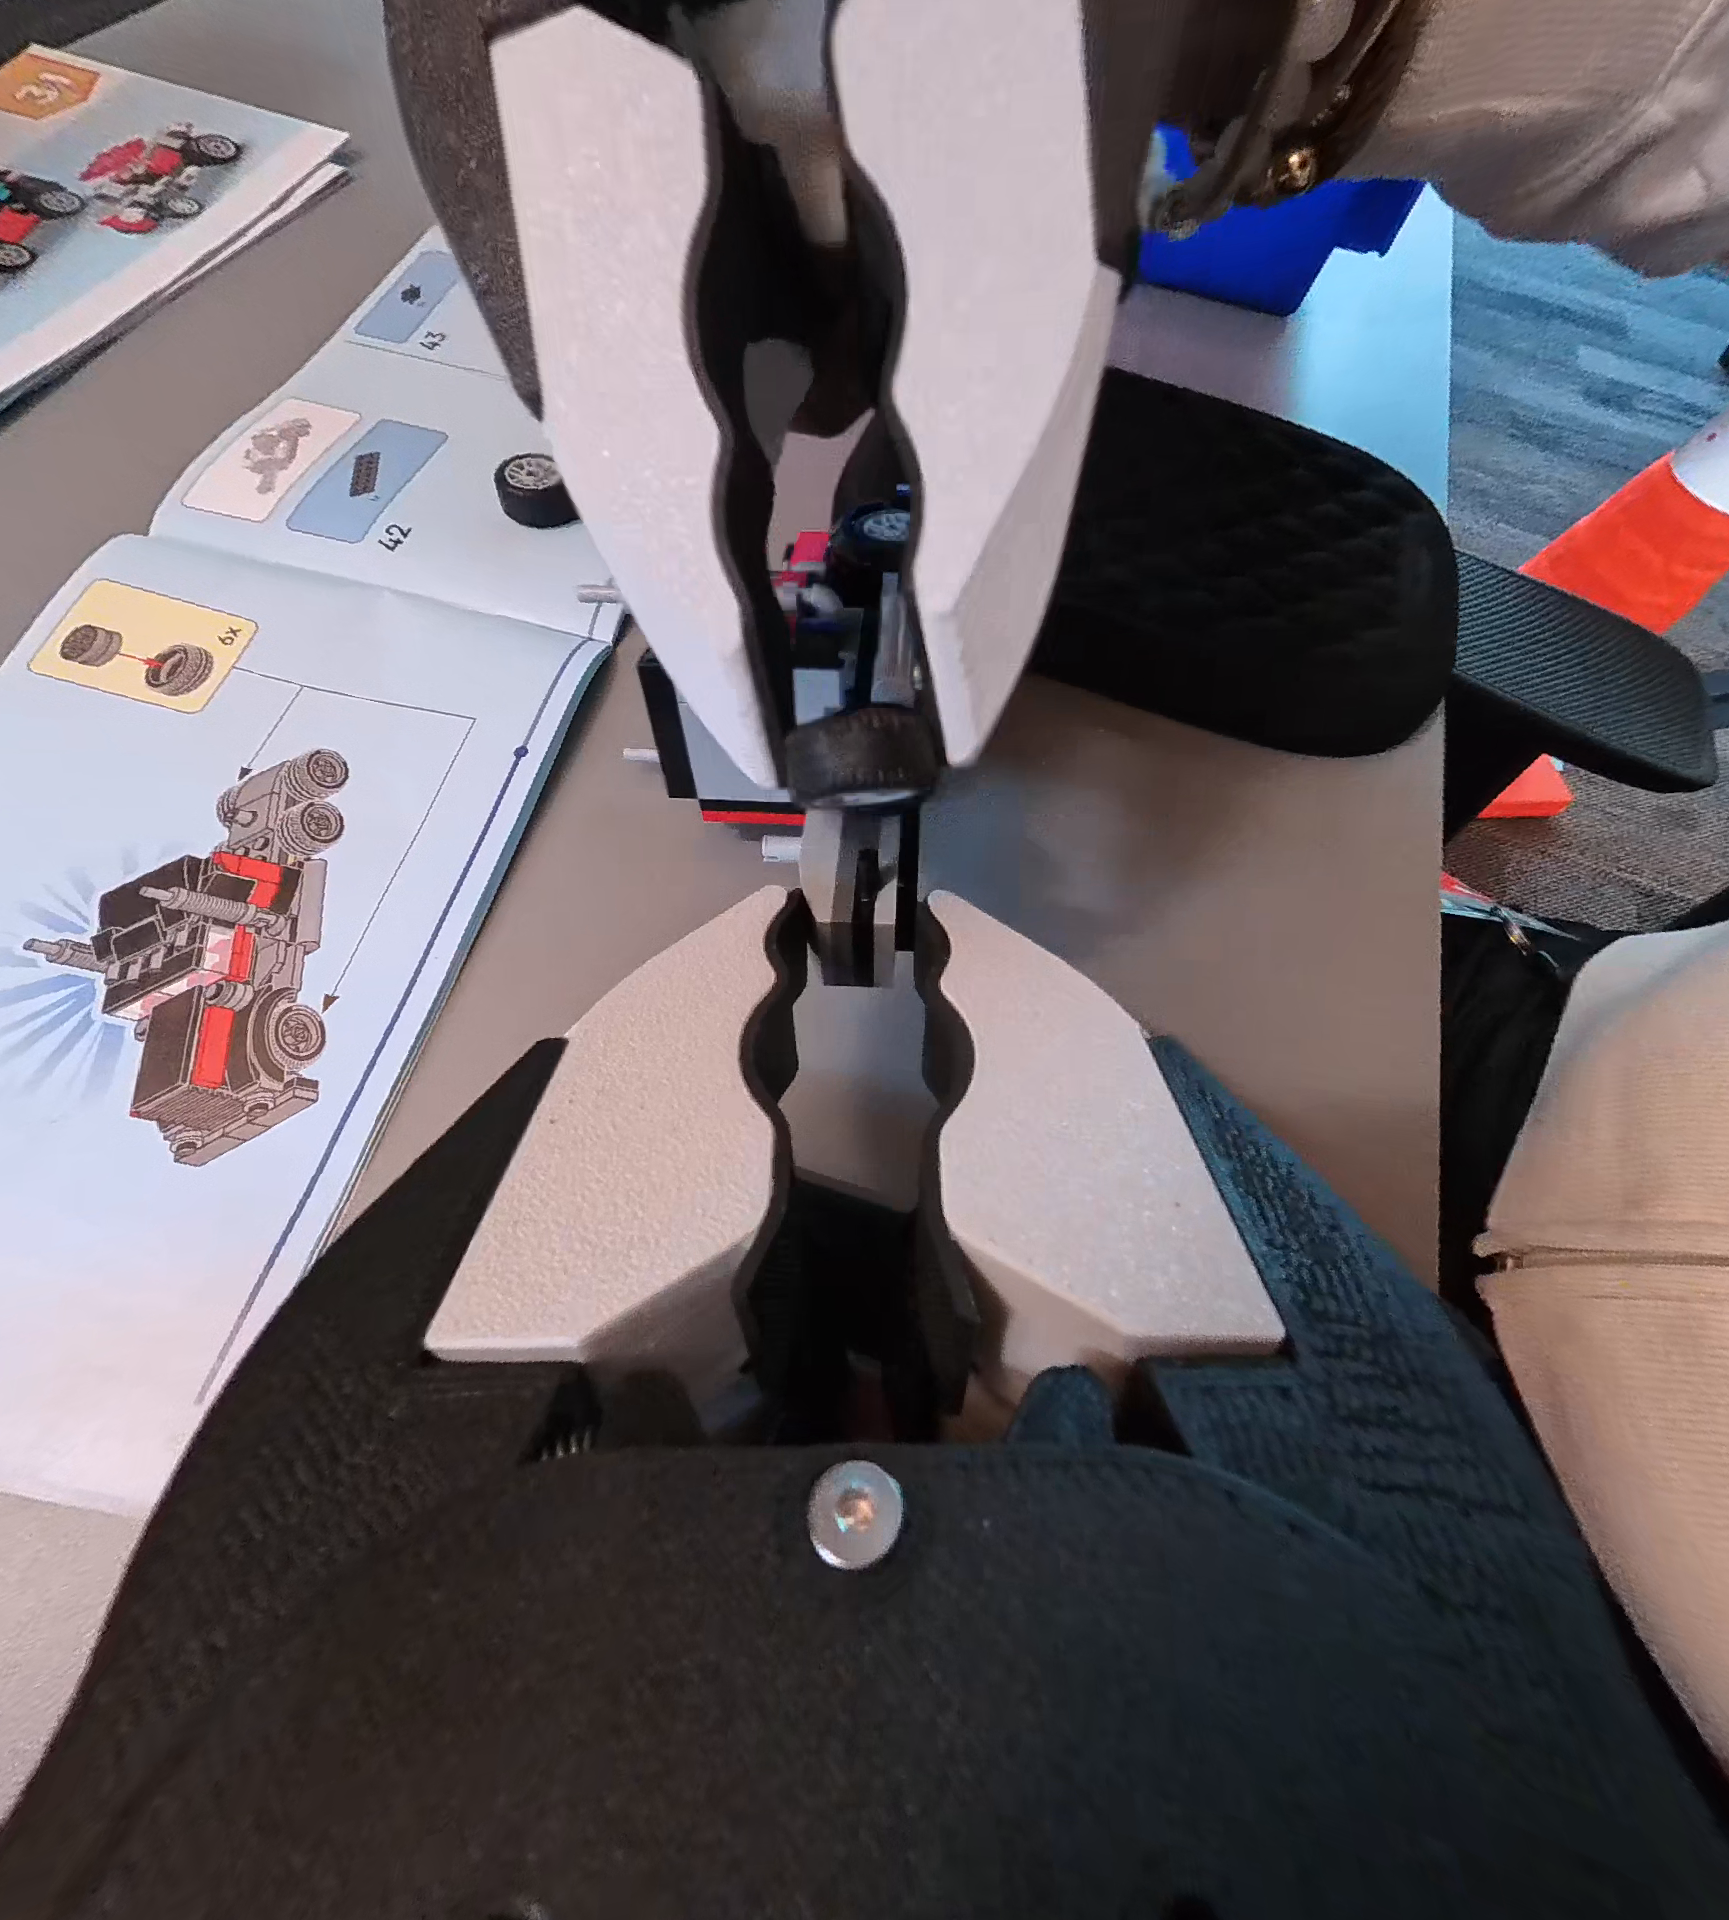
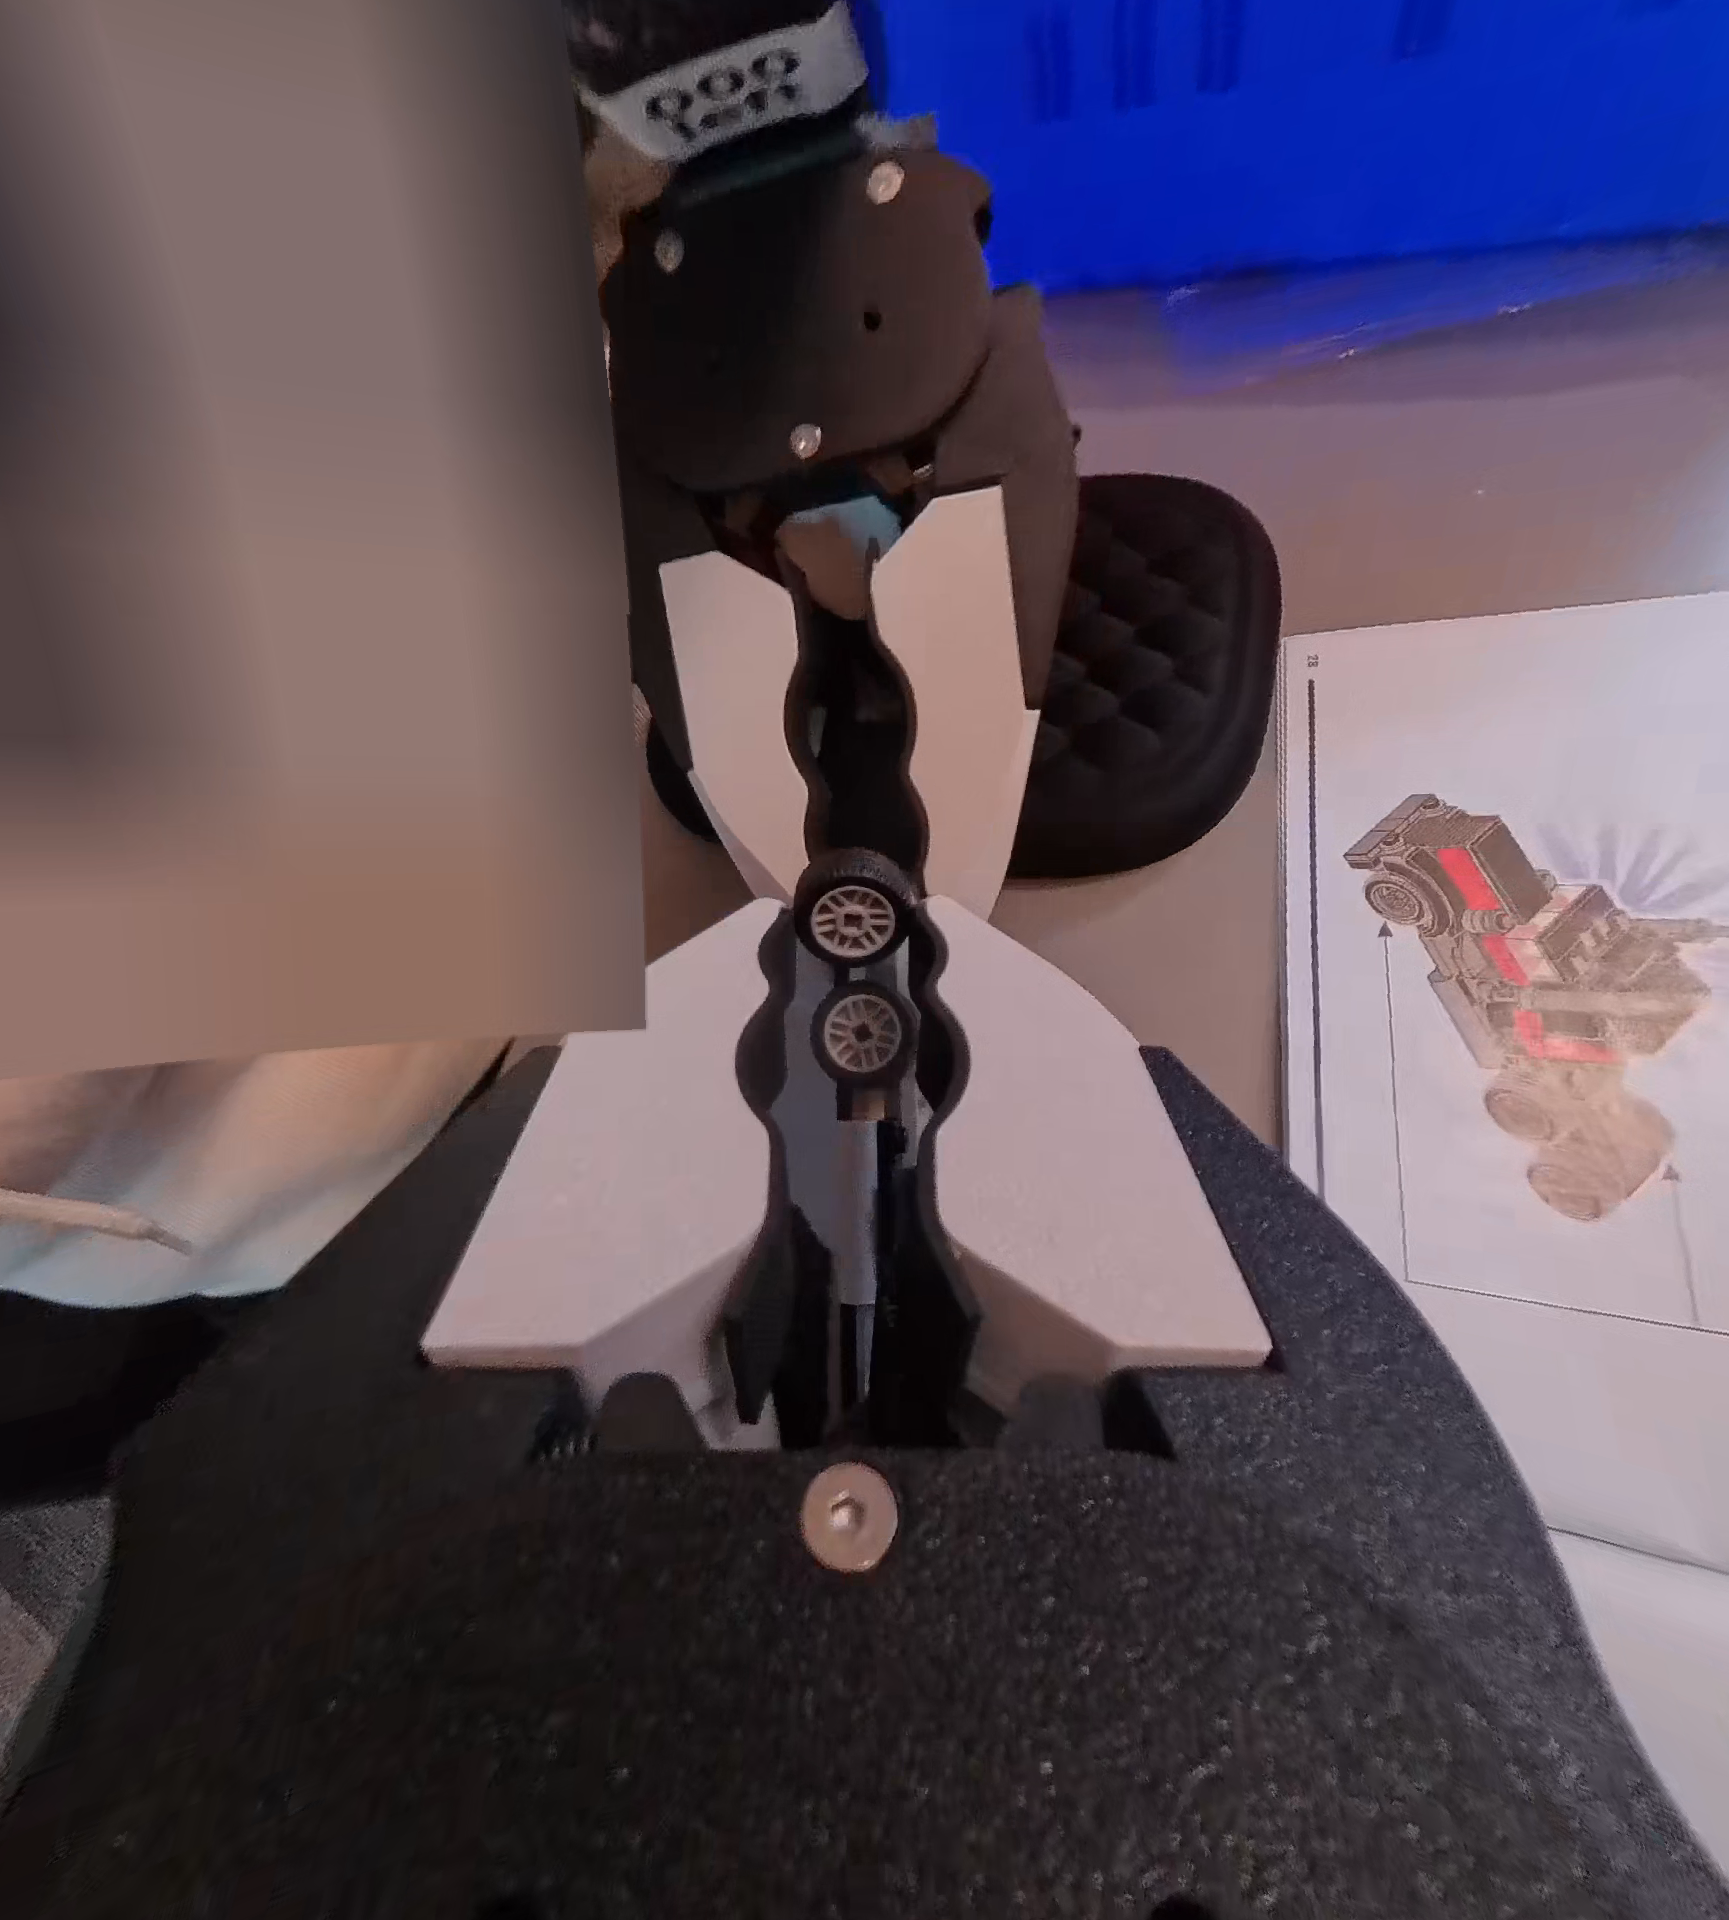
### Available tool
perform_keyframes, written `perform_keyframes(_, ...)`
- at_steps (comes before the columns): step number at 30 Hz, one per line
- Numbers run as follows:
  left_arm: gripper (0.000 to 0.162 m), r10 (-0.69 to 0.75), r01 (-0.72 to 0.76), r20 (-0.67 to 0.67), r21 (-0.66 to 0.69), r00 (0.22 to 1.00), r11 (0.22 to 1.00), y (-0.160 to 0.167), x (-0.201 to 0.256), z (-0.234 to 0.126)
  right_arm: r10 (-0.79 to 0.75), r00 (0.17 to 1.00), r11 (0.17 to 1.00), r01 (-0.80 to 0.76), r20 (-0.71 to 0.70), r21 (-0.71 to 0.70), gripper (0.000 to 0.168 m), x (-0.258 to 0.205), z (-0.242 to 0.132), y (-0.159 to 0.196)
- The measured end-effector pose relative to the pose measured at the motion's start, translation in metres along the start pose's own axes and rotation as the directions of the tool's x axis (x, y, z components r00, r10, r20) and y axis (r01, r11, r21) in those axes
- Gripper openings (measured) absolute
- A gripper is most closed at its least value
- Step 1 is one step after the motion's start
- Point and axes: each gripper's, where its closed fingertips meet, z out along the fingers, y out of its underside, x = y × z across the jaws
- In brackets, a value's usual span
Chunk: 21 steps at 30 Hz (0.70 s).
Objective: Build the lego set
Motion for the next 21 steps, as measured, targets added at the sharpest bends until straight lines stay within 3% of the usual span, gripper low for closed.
perform_keyframes(3, 0.020, -0.003, 0.003, -0.015, 0.001, 1.000, 1.000, -0.0002, 0.0013, -0.0003, 0.050, 0.998, 0.998, -0.051, 0.032, 0.027, 0.021, 0.0024, -0.0003, 0.0003)
perform_keyframes(15, 0.020, -0.038, 0.040, -0.064, 0.028, 0.997, 0.999, -0.0036, 0.0031, -0.0037, 0.011, 0.999, 0.970, -0.022, -0.048, -0.241, 0.021, -0.0012, 0.0021, 0.0036)
perform_keyframes(21, 0.020, -0.048, 0.051, -0.072, 0.032, 0.996, 0.998, -0.0043, 0.0027, -0.0042, -0.007, 0.999, 0.952, -0.004, -0.034, -0.306, 0.021, 0.0001, 0.0039, 0.0031)
